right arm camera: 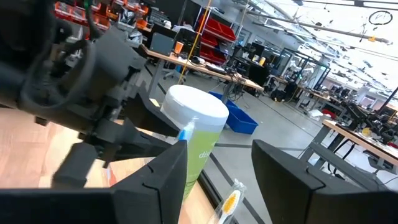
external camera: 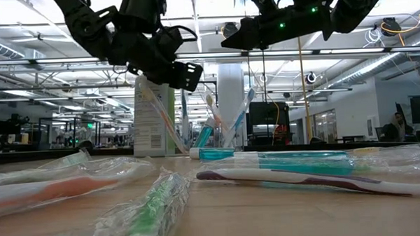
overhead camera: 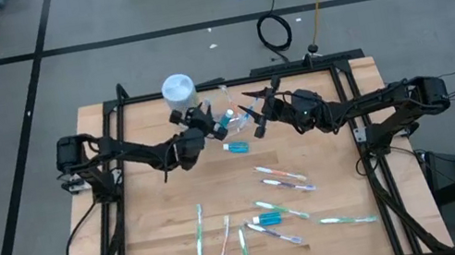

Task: Pick & Place toothbrushing station
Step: Put the blue toothbrush into the transparent organizer, then put the green toothbrush into the transparent organizer

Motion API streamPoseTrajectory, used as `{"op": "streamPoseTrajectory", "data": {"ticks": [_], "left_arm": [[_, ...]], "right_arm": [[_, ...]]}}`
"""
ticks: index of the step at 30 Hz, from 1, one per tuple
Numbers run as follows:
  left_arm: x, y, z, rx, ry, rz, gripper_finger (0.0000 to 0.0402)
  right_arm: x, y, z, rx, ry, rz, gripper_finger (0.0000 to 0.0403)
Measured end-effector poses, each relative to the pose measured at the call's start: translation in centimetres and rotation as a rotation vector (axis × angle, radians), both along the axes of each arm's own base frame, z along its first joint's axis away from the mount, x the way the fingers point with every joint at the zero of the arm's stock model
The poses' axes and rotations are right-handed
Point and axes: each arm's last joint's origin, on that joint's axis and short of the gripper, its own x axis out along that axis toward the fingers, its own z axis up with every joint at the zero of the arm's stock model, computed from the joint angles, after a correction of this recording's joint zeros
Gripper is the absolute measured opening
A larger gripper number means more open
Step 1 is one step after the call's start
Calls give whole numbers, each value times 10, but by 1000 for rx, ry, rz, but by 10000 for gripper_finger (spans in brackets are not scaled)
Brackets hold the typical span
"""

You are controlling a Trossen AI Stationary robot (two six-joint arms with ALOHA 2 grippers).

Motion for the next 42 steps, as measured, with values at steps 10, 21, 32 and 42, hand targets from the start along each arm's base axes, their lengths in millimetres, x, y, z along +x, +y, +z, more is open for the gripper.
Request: {"op": "streamPoseTrajectory", "data": {"ticks": [10, 21, 32, 42], "left_arm": [[-5, -21, 11, -15, 18, -55, 145], [-27, -17, 18, -221, 61, -188, 145], [-29, -11, 18, -287, 85, -256, 145], [-64, -36, 57, -312, 77, -338, 145]], "right_arm": [[0, 0, -2, 5, 22, 0, 171], [0, 0, -3, 8, 35, 0, 171], [0, 0, -4, 8, 36, 0, 171], [0, 0, -4, 8, 36, 0, 171]]}}
